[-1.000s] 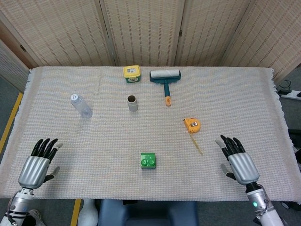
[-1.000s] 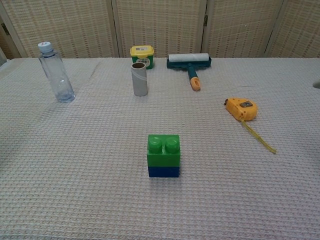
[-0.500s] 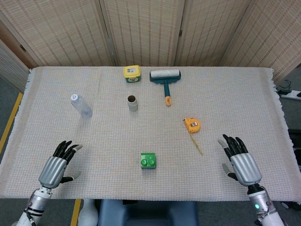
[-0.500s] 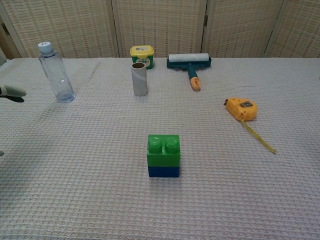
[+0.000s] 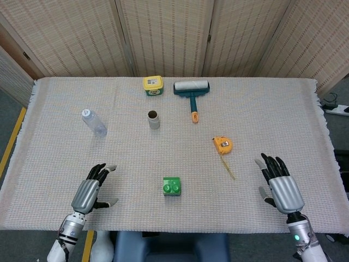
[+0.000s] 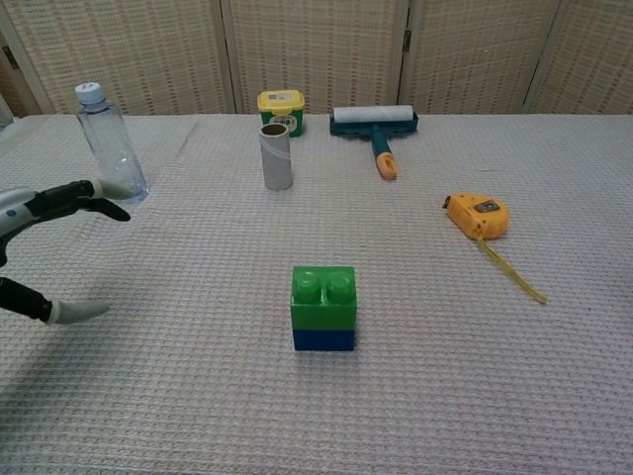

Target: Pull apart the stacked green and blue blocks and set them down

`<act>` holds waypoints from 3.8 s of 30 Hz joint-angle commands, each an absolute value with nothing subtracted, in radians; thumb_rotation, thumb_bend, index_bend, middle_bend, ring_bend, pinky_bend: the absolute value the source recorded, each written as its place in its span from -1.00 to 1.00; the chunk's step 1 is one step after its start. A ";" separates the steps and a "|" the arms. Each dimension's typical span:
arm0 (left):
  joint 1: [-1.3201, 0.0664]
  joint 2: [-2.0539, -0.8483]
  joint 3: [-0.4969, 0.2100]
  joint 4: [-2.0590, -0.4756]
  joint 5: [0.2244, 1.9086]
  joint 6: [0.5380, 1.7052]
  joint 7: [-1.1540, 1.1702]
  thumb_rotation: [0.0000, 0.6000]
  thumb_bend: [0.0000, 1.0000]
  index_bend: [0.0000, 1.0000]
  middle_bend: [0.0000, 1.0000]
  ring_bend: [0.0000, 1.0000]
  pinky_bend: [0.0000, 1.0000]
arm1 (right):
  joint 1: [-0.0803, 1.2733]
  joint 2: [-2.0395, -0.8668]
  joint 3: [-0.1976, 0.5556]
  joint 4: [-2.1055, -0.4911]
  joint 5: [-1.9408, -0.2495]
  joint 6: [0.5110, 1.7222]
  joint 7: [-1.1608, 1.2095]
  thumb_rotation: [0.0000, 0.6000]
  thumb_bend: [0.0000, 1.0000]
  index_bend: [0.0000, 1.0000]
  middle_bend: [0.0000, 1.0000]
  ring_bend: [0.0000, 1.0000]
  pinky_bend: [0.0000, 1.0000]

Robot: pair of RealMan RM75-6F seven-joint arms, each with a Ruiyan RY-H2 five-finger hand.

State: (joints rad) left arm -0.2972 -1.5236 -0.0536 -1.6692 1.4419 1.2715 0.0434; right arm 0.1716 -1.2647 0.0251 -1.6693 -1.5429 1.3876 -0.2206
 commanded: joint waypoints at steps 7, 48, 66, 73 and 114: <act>-0.322 -1.653 -0.084 -1.710 1.306 1.218 0.150 1.00 -0.55 -0.72 -0.51 -0.86 -1.00 | 0.175 -1.252 0.037 -1.664 -1.529 1.386 -0.184 1.00 -0.10 -1.00 -1.00 -1.00 -1.00; -0.477 -2.047 -0.211 -1.529 1.145 1.223 0.371 1.00 -0.55 -0.65 -0.43 -0.88 -1.00 | 0.164 -1.150 0.071 -1.684 -1.484 1.397 0.005 1.00 -0.10 -1.00 -1.00 -1.00 -1.00; -0.515 -2.070 -0.252 -1.507 1.081 1.176 0.383 1.00 -0.55 -0.65 -0.27 -0.86 -1.00 | 0.170 -1.150 0.084 -1.676 -1.458 1.383 0.012 1.00 -0.10 -1.00 -1.00 -1.00 -1.00; -0.523 -2.065 -0.259 -1.518 1.077 1.177 0.376 1.00 -0.54 -0.63 -0.14 -0.83 -1.00 | 0.174 -1.155 0.086 -1.675 -1.445 1.373 -0.002 1.00 -0.10 -1.00 -1.00 -1.00 -1.00; -0.585 -1.861 -0.417 -1.581 1.091 1.106 0.146 1.00 -0.53 -0.47 0.35 -0.63 -1.00 | 0.464 -1.339 0.052 -1.479 -1.696 1.150 0.779 1.00 -0.10 -1.00 -1.00 -1.00 -1.00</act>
